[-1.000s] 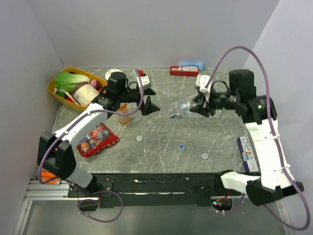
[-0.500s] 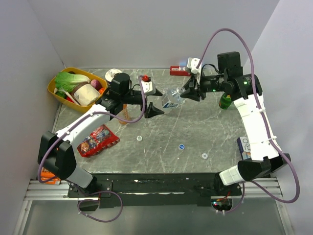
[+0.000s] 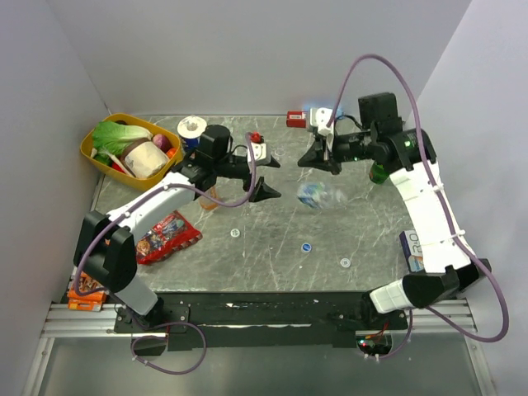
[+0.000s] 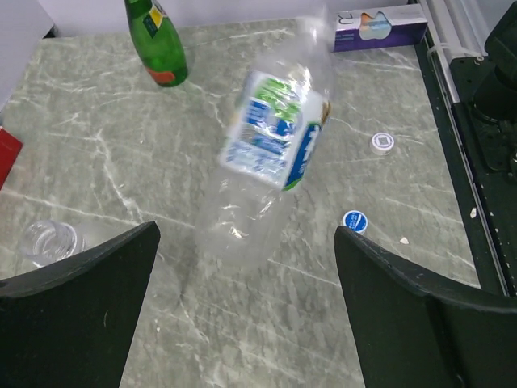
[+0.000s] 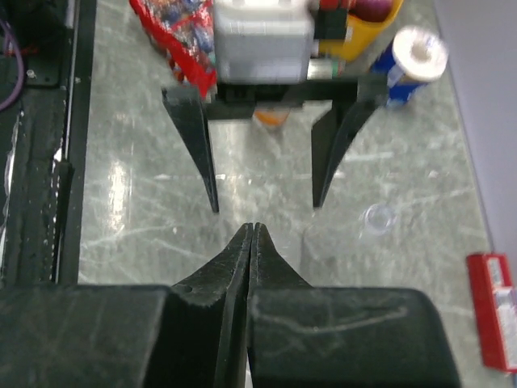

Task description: Screw on the bottle caps

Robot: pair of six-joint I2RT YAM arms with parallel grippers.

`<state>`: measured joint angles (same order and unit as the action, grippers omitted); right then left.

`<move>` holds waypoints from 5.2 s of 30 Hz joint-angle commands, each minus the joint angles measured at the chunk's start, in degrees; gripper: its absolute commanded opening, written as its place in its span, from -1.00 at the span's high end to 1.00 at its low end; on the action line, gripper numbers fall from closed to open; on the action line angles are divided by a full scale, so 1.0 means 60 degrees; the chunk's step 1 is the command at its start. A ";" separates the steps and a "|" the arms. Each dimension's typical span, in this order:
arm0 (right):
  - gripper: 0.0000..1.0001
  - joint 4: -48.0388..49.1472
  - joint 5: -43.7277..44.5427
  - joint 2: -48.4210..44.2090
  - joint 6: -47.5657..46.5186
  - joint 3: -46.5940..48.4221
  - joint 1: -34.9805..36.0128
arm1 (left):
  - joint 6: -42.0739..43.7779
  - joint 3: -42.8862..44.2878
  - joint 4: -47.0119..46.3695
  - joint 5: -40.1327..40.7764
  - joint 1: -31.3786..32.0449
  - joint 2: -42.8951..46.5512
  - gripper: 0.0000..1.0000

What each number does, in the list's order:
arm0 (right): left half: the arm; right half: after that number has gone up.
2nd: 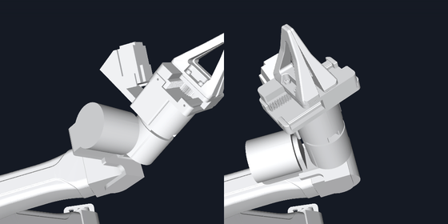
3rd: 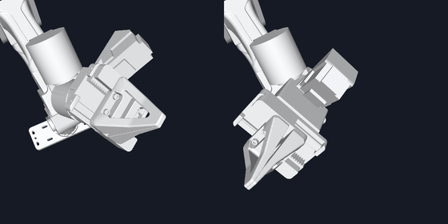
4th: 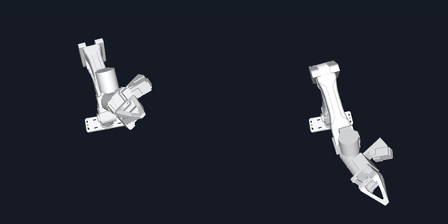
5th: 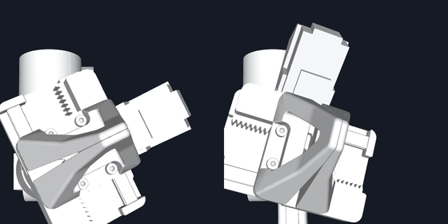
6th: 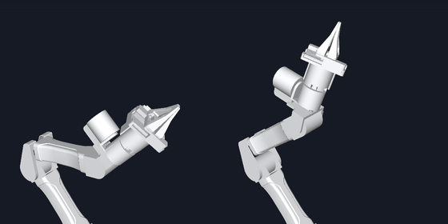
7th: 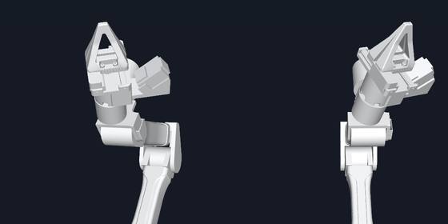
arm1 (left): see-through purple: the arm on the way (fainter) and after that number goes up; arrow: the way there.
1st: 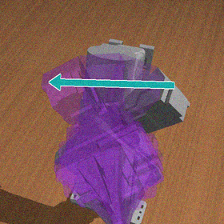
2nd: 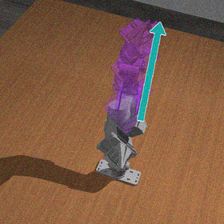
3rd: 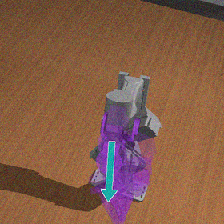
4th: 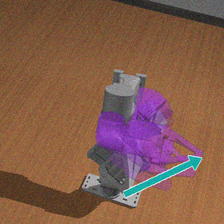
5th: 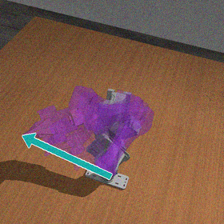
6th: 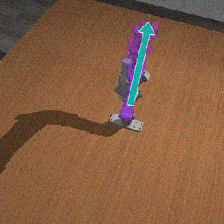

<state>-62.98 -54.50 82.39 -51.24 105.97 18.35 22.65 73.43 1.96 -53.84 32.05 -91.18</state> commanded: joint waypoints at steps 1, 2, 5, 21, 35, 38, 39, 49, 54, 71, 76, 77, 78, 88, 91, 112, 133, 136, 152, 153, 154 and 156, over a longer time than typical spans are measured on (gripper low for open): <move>1.00 0.1322 0.0745 -0.1276 0.0657 -0.1808 -0.0406 | 0.0224 -0.0281 -0.0250 0.0286 -0.0199 0.0955 -0.93; 0.91 0.1588 0.1053 -0.1512 0.0892 -0.2335 -0.0407 | 0.0006 -0.0981 -0.0586 0.0447 -0.0215 0.1248 -0.93; 0.50 0.2800 0.1684 -0.2377 0.1682 -0.4328 -0.0465 | -0.0274 -0.1806 -0.1175 0.1107 -0.0274 0.2113 -0.92; -0.58 0.1870 0.3427 -0.0023 -0.1064 -0.4086 -0.3395 | -0.1110 -0.1896 -0.1015 0.2573 -0.0318 0.2979 -0.93; -0.98 0.1724 0.5173 0.6524 0.3554 0.3467 -0.3264 | -0.1181 -0.2247 -0.0399 0.3831 -0.0420 0.3666 -0.93; -0.98 0.2189 0.5522 0.7010 0.5753 0.3725 -0.2798 | -0.1213 -0.2526 -0.0283 0.4447 -0.0435 0.4076 -0.92; -0.99 0.2510 0.5524 0.7098 0.6598 0.3724 -0.2678 | -0.1154 -0.2555 -0.0050 0.4593 -0.0435 0.4179 -0.93; -0.98 0.3888 0.4934 0.8635 1.1042 0.4837 -0.1608 | -0.0729 -0.1868 0.2002 0.6030 -0.0435 0.4298 -0.92; -0.99 0.4067 0.6050 0.9776 1.2436 0.5583 -0.1389 | -0.0744 -0.1385 0.3186 0.6176 -0.0450 0.4166 -0.92; -0.99 0.4272 0.7633 1.0848 1.4457 0.5878 -0.0905 | -0.1051 -0.0798 0.4039 0.6425 -0.0449 0.3639 -0.92; -0.99 0.3921 0.7970 1.1097 1.4780 0.5644 -0.0905 | -0.1051 -0.0651 0.4068 0.6469 -0.0449 0.3434 -0.92; -0.99 0.3862 0.8043 1.1112 1.4882 0.5614 -0.0919 | -0.1051 -0.0579 0.4098 0.6498 -0.0450 0.3419 -0.93; -0.99 0.3760 0.8130 1.1141 1.4985 0.5542 -0.0919 | -0.1051 -0.0563 0.4141 0.6513 -0.0435 0.3390 -0.92; -0.99 0.3729 0.8643 1.1419 1.5482 0.5892 -0.1007 | -0.1125 -0.0505 0.4054 0.6630 -0.0450 0.3141 -0.92; -0.81 0.3744 0.9053 1.1463 1.5499 0.5980 -0.1110 | -0.1154 -0.0417 0.4054 0.6674 -0.0435 0.3053 -0.92; -0.98 0.4447 0.5597 0.7742 1.2934 0.2184 -0.2693 | -0.1505 -0.1969 0.2311 0.6557 -0.0654 0.3741 -0.92; -0.98 0.3494 0.9874 1.0335 1.4503 0.4501 -0.1637 | -0.1505 -0.1399 0.3335 0.6586 -0.0655 0.3565 -0.92; -0.88 0.3524 0.9992 1.0293 1.4269 0.4151 -0.1754 | -0.1476 -0.1325 0.3438 0.6630 -0.0655 0.3507 -0.93; -0.99 0.5767 0.4514 0.8339 0.1632 0.4261 -0.1681 | -0.1593 -0.2438 0.2326 0.6660 -0.0845 0.4165 -0.92; -0.99 0.5562 0.4484 0.8619 0.0742 0.4571 -0.1710 | -0.1651 -0.2569 0.2224 0.6674 -0.0874 0.4209 -0.93; -0.99 0.5372 0.4339 0.8883 0.0342 0.4864 -0.1696 | -0.1710 -0.2614 0.2194 0.6660 -0.0874 0.4268 -0.92; -0.99 0.4858 0.4046 0.9368 -0.0714 0.5262 -0.1710 | -0.1696 -0.2701 0.2208 0.6674 -0.0904 0.4414 -0.92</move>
<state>-30.44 -25.10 132.81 -33.50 133.21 8.05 13.80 58.02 18.44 -13.63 26.98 -67.57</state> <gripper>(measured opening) 0.994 0.961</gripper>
